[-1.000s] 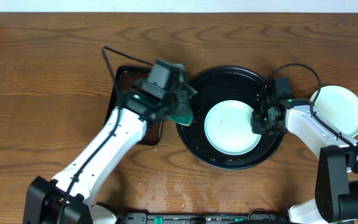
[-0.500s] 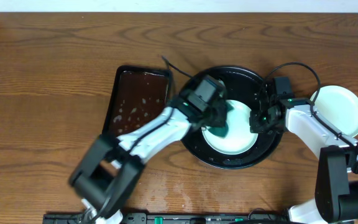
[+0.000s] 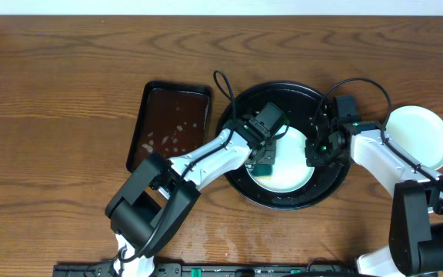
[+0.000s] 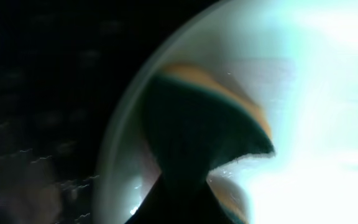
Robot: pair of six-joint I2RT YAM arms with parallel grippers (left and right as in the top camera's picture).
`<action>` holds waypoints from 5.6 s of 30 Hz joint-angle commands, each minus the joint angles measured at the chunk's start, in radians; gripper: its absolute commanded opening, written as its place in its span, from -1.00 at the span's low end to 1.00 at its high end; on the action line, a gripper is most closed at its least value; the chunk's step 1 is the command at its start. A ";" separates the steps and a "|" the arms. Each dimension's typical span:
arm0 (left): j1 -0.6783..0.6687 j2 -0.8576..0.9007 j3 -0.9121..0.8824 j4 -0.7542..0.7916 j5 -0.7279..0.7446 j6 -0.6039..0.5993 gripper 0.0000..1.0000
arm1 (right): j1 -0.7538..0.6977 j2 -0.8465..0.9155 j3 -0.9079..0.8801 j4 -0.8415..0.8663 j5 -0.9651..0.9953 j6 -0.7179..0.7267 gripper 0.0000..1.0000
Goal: Clean dirty plates on tray and stack at the side
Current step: 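Scrub the second pale green plate with the sponge in the left gripper, then return the sponge to the black tray with the left gripper, then lift the second pale green plate with the right gripper, tilting it up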
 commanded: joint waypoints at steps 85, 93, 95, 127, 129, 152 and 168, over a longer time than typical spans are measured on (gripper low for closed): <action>-0.019 0.203 0.230 -0.068 0.401 -0.015 -0.78 | 0.026 0.022 -0.006 0.013 0.018 -0.069 -0.98; -0.018 0.203 0.230 -0.327 0.104 -0.004 -0.77 | 0.026 0.022 -0.006 0.013 0.017 -0.069 -0.97; -0.017 0.203 0.230 -0.375 -0.074 -0.004 -0.77 | 0.026 0.022 -0.006 0.013 0.017 -0.069 -0.97; 0.357 -0.240 0.244 -0.558 -0.271 0.130 -0.66 | 0.026 0.022 -0.006 0.009 0.016 -0.058 -0.98; 0.423 -0.228 0.178 -0.482 -0.130 0.217 -0.66 | 0.026 0.022 -0.006 0.005 0.016 -0.058 -0.98; 0.586 -0.566 0.043 -0.424 0.126 0.278 0.60 | 0.085 -0.291 0.044 -0.066 0.209 -0.031 -0.98; 0.586 -0.723 0.043 -0.429 0.125 0.278 0.74 | 0.472 -0.573 0.044 0.046 0.971 -0.164 -0.98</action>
